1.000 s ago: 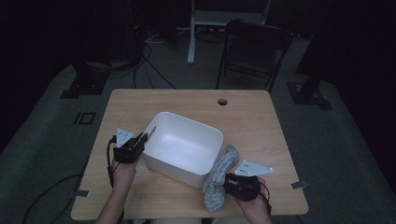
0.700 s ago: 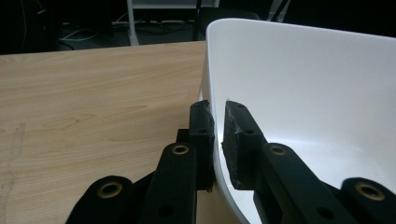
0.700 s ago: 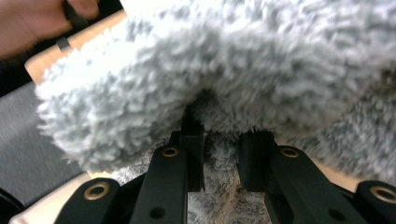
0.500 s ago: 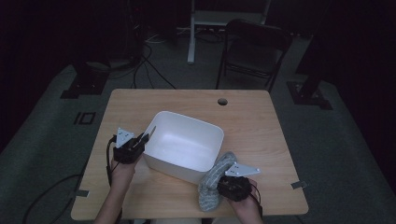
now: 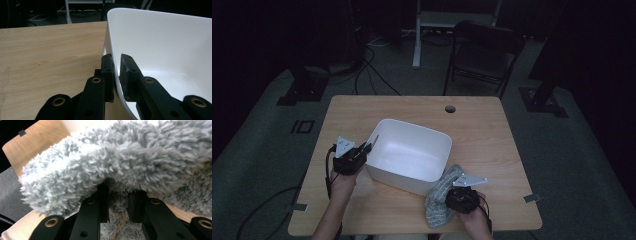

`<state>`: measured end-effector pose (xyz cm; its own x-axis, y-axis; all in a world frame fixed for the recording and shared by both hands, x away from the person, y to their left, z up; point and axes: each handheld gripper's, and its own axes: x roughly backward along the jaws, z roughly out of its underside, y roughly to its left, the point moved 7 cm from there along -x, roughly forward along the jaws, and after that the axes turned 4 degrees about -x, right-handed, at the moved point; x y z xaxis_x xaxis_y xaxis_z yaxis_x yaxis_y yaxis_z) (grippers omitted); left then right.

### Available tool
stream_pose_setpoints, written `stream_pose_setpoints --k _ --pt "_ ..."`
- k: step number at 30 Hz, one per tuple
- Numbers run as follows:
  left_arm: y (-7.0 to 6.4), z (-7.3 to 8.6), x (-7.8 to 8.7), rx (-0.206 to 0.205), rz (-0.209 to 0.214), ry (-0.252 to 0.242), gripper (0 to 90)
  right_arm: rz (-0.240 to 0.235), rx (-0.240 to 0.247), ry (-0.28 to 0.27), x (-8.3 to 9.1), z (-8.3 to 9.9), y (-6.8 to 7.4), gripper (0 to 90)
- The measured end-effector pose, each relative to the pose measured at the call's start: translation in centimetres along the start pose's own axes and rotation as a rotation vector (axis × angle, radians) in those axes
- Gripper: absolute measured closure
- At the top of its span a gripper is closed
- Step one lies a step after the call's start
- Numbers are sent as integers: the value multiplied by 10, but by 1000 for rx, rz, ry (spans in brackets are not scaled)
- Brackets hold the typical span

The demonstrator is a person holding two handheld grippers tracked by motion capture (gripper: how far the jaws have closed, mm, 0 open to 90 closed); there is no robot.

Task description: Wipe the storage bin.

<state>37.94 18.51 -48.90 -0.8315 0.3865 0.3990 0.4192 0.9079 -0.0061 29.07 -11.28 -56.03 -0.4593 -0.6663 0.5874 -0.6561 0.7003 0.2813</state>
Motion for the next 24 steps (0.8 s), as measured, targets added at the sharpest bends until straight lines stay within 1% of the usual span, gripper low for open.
stream_pose_setpoints --k 4,7,9,12,14,15,16,17,18,19,20,21,22,24 --pt "0 0 0 -2 -3 0 812 32 12 40 -9 8 -8 749" --pt "0 0 0 -1 -5 -1 812 41 -3 72 -19 15 -16 750" --pt "0 0 0 1 -5 -3 805 25 -22 84 -20 15 -19 750" --pt "-1 0 0 1 -18 -2 808 34 -15 74 -14 10 -19 752" --pt "-2 0 -1 -7 -22 0 809 35 -7 29 -4 1 -17 753" --pt "-2 -1 -1 -13 -25 2 809 37 1 -2 3 -5 -16 752" --pt "-2 -1 -1 -13 -27 1 809 41 1 -45 12 -12 -15 752" --pt "-2 -1 -1 -9 -30 2 809 28 -1 -89 20 -19 -14 753" --pt "-2 -1 -1 -9 -30 2 808 28 -1 -89 20 -19 -14 753" --pt "-2 -1 -1 -9 -30 2 808 16 -5 -128 29 -26 -13 753" --pt "-4 0 -2 -13 -33 5 808 2 -3 -221 45 -39 -10 752" --pt "-4 -1 -2 -10 -33 5 808 6 0 -256 50 -43 -10 751" --pt "-4 -1 -2 -11 -33 7 808 5 3 -280 53 -46 -9 751" --pt "-5 -1 -2 -5 -25 6 808 23 20 -290 50 -48 -9 750"
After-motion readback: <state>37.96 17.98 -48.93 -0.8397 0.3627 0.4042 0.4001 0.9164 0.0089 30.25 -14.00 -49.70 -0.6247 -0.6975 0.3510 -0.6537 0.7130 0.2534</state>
